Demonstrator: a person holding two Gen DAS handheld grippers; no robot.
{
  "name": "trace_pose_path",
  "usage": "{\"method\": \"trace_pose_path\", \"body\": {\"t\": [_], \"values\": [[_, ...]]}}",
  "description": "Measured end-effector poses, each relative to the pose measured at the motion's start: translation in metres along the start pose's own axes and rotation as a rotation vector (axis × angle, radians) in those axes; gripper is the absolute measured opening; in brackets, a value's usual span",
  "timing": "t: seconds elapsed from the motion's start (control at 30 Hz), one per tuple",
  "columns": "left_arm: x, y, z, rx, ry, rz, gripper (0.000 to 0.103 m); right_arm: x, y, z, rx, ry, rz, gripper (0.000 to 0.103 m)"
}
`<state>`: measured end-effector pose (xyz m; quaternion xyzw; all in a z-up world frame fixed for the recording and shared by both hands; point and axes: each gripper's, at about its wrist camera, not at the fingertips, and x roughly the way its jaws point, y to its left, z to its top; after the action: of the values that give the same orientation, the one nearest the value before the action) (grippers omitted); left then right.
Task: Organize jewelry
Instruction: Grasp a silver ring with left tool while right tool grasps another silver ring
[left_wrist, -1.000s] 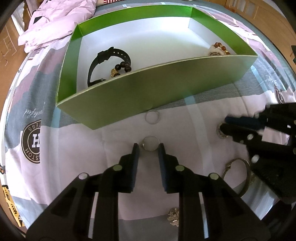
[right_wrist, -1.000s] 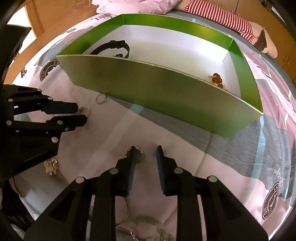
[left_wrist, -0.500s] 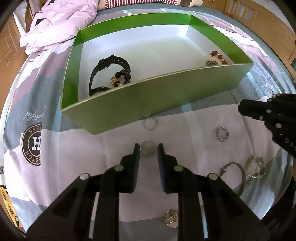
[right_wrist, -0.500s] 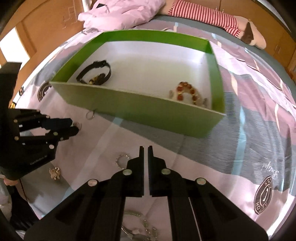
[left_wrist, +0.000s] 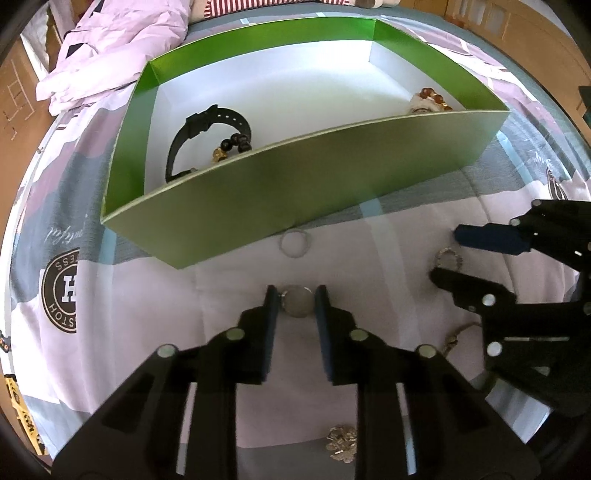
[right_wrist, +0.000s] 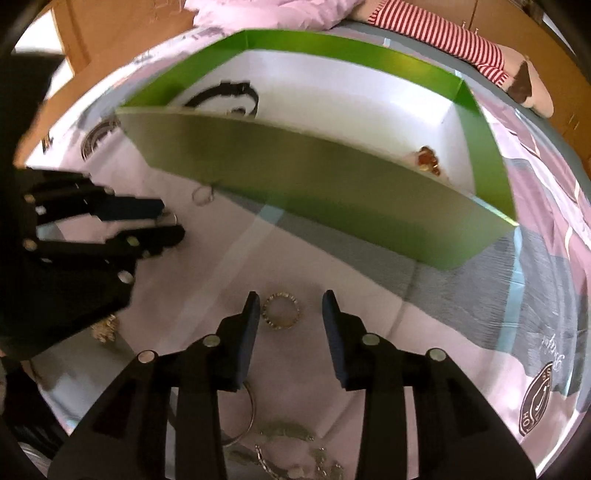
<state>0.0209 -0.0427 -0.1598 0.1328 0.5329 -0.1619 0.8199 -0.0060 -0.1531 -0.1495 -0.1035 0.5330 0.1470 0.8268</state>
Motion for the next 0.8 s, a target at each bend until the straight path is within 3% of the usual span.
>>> {"method": "trace_pose_path", "body": {"t": [0.03, 0.07, 0.23, 0.8], "values": [[0.000, -0.001, 0.000, 0.002, 0.000, 0.001, 0.020, 0.001, 0.001, -0.001, -0.004, -0.002, -0.007, 0.033], [-0.001, 0.000, 0.000, 0.001, 0.000, -0.001, 0.020, 0.000, 0.002, -0.001, -0.005, -0.005, 0.001, 0.020], [-0.011, 0.004, 0.000, -0.014, -0.007, -0.006, 0.020, -0.006, 0.001, 0.001, -0.002, -0.010, 0.002, 0.021], [-0.074, 0.020, 0.014, -0.074, -0.188, -0.019, 0.020, -0.051, -0.021, 0.006, 0.057, -0.119, 0.041, 0.021]]}}
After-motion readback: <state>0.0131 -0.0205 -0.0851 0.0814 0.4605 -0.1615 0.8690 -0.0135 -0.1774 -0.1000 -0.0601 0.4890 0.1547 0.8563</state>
